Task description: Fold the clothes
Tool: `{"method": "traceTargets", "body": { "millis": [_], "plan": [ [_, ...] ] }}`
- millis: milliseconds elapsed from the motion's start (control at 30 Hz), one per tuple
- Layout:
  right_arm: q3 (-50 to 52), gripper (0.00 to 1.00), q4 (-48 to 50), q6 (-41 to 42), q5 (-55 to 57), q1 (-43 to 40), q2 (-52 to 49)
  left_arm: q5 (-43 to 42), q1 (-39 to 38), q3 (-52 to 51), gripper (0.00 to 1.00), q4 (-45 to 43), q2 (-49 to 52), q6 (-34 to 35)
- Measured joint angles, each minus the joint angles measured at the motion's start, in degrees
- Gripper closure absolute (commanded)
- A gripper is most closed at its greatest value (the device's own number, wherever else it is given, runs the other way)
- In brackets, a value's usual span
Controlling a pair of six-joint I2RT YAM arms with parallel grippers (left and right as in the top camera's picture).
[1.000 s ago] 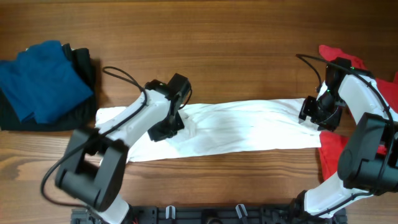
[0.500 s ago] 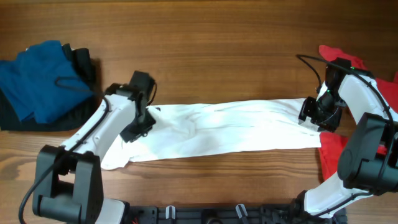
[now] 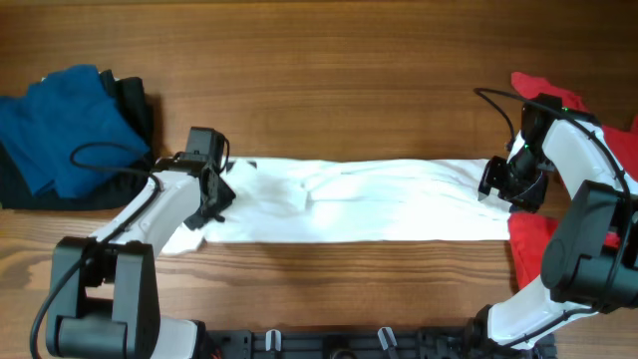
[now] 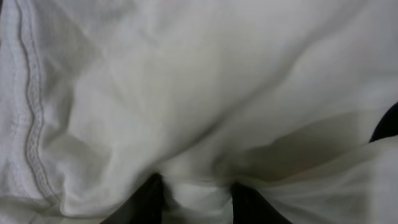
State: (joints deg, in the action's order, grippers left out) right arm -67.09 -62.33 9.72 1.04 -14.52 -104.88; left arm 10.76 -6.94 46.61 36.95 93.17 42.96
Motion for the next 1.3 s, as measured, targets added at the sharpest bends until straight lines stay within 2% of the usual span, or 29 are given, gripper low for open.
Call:
{"method": "traceTargets", "body": {
  "millis": [100, 267, 400, 733, 867, 1000, 1167, 1300],
  "plan": [
    [0.0, 0.32, 0.0, -0.1, 0.0, 0.0, 0.0, 2.2, 1.2, 0.2, 0.65, -4.1, 0.8, -2.6],
    [0.0, 0.29, 0.7, -0.2, 0.0, 0.0, 0.0, 3.1, 4.1, 1.1, 0.57, -7.0, 1.9, -6.6],
    [0.0, 0.28, 0.2, -0.2, -0.4, 0.0, 0.0, 3.0, 4.7, 2.8, 0.48, -2.8, 2.7, -10.0],
    [1.4, 0.27, -1.7, -3.7, -10.5, 0.0, 0.0, 0.2, 4.7, 4.2, 0.46, 5.8, 3.0, -11.3],
    [1.5, 0.25, -1.7, -5.0, -12.0, 0.0, 0.0, 0.1, 4.2, 4.2, 0.44, 6.8, 3.0, -11.4],
    [1.6, 0.18, -1.7, -5.5, -12.1, 0.0, 0.0, 0.6, 3.6, 4.2, 0.42, 7.0, 3.0, -11.4],
    [3.4, 0.16, 0.5, -4.8, -9.7, 0.0, 0.0, 0.5, 2.8, 4.3, 0.36, 7.8, 3.0, -11.4],
    [6.7, 0.16, 4.8, -3.5, -8.7, 0.0, 0.0, 0.5, 2.3, 4.4, 0.35, 8.3, 3.0, -11.4]
  ]
}}
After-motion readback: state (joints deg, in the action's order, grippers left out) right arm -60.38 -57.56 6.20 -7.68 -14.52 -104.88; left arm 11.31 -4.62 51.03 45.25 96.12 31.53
